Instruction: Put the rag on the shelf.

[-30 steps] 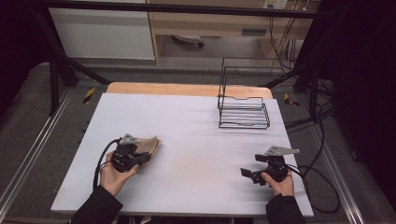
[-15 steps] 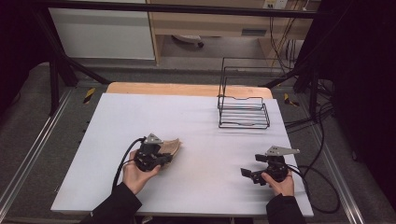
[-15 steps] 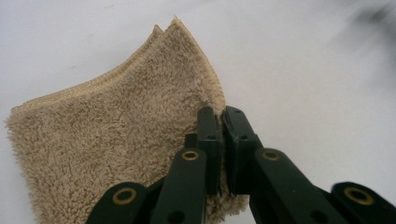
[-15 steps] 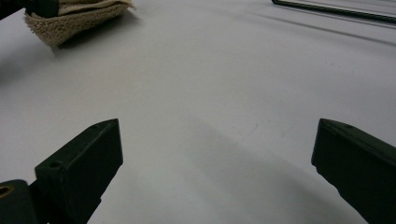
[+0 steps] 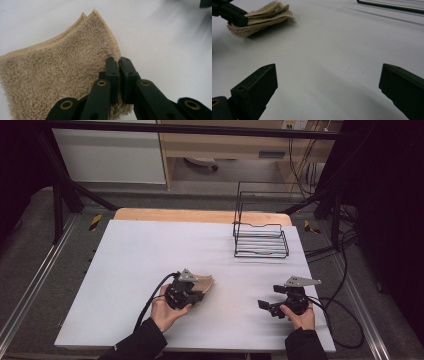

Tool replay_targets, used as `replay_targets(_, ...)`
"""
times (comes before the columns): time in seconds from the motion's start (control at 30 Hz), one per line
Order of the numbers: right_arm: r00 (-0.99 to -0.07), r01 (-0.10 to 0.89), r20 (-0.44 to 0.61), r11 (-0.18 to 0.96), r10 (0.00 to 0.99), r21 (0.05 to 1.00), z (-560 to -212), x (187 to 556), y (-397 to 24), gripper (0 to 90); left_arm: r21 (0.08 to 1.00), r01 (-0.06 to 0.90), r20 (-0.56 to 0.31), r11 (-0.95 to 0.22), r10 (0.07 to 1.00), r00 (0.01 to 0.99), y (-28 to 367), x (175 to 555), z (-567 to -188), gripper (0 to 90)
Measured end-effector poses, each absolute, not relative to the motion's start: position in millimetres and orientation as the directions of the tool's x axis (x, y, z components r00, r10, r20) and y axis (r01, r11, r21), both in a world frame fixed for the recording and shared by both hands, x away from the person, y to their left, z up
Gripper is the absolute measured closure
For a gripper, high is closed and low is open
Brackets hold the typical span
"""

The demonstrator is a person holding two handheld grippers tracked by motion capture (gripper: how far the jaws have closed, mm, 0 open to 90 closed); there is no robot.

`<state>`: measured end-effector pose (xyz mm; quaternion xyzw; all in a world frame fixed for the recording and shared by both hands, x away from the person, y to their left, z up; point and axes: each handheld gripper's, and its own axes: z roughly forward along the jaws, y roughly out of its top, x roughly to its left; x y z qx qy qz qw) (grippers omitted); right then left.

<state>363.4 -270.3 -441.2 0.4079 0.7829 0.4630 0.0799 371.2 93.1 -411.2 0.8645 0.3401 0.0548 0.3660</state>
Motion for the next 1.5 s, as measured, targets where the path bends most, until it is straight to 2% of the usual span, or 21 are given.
replay_targets(0.3, -0.652, 0.560, 0.240, 0.244, 0.719, 0.791, -441.5, 363.3, -269.3, 2.9, 0.654, 0.527, -0.127, -0.542, 0.608, 0.783, 87.3, 365.9, -426.2, 81.9)
replay_targets(0.33, -0.652, 0.561, 0.240, 0.245, 0.719, 0.791, -441.2, 363.3, -269.2, 2.9, 0.652, 0.526, -0.127, -0.546, 0.606, 0.786, 86.7, 365.5, -426.7, 79.3)
replay_targets(0.37, -0.650, 0.559, 0.237, 0.244, 0.722, 0.792, -440.8, 363.6, -267.5, 3.1, 0.653, 0.525, -0.128, -0.545, 0.605, 0.786, 86.3, 365.1, -426.8, 70.5)
replay_targets(0.4, -0.650, 0.559, 0.237, 0.244, 0.722, 0.792, -440.8, 363.6, -267.5, 3.1, 0.656, 0.518, -0.114, -0.549, 0.606, 0.787, 86.7, 364.2, -426.1, 70.5)
replay_targets(0.53, -0.661, 0.542, 0.206, 0.269, 0.722, 0.796, -438.9, 365.3, -260.0, 3.2, 0.679, 0.494, -0.079, -0.543, 0.616, 0.784, 96.4, 361.1, -419.7, 51.9)
replay_targets(0.57, -0.662, 0.536, 0.199, 0.272, 0.722, 0.799, -438.3, 366.0, -257.7, 3.3, 0.684, 0.492, -0.072, -0.539, 0.621, 0.781, 100.5, 361.0, -418.3, 48.1)
replay_targets(0.6, -0.662, 0.536, 0.199, 0.272, 0.722, 0.799, -438.3, 366.0, -257.7, 3.3, 0.688, 0.485, -0.063, -0.540, 0.621, 0.781, 105.4, 361.4, -417.1, 48.1)
replay_targets(0.63, -0.663, 0.533, 0.195, 0.273, 0.723, 0.801, -437.0, 367.5, -252.9, 3.5, 0.693, 0.479, -0.051, -0.539, 0.626, 0.778, 110.2, 361.7, -416.5, 41.8)
replay_targets(0.67, -0.663, 0.533, 0.195, 0.273, 0.723, 0.801, -437.0, 367.5, -252.9, 3.5, 0.695, 0.477, -0.038, -0.538, 0.635, 0.772, 115.4, 362.2, -415.8, 41.8)
replay_targets(0.7, -0.663, 0.531, 0.187, 0.280, 0.725, 0.800, -435.9, 369.5, -247.4, 3.4, 0.696, 0.478, -0.032, -0.536, 0.642, 0.766, 121.1, 363.1, -415.2, 37.6)
replay_targets(0.8, -0.673, 0.521, 0.176, 0.291, 0.718, 0.802, -434.2, 373.8, -237.3, 3.2, 0.700, 0.510, -0.074, -0.500, 0.660, 0.748, 139.3, 365.9, -414.7, 31.8)
replay_targets(0.9, -0.681, 0.516, 0.170, 0.301, 0.712, 0.802, -432.9, 377.1, -228.8, 2.9, 0.709, 0.516, -0.066, -0.480, 0.684, 0.727, 157.2, 365.7, -416.0, 26.8)
replay_targets(0.97, -0.695, 0.507, 0.166, 0.313, 0.700, 0.803, -429.6, 382.6, -213.5, 2.8, 0.714, 0.530, -0.082, -0.457, 0.697, 0.712, 168.6, 365.0, -418.1, 20.1)
replay_targets(1.23, -0.719, 0.493, 0.150, 0.346, 0.678, 0.798, -425.3, 397.0, -171.6, 4.8, 0.736, 0.557, -0.126, -0.385, 0.731, 0.671, 203.3, 362.0, -425.6, 13.0)
replay_targets(1.4, -0.736, 0.497, 0.145, 0.382, 0.662, 0.780, -429.8, 413.6, -143.5, 10.8, 0.746, 0.562, -0.124, -0.359, 0.753, 0.646, 217.7, 362.4, -426.9, 8.0)
replay_targets(1.5, -0.738, 0.508, 0.156, 0.388, 0.656, 0.769, -435.3, 423.4, -130.0, 17.7, 0.745, 0.569, -0.126, -0.347, 0.765, 0.632, 222.5, 362.2, -427.3, 6.6)
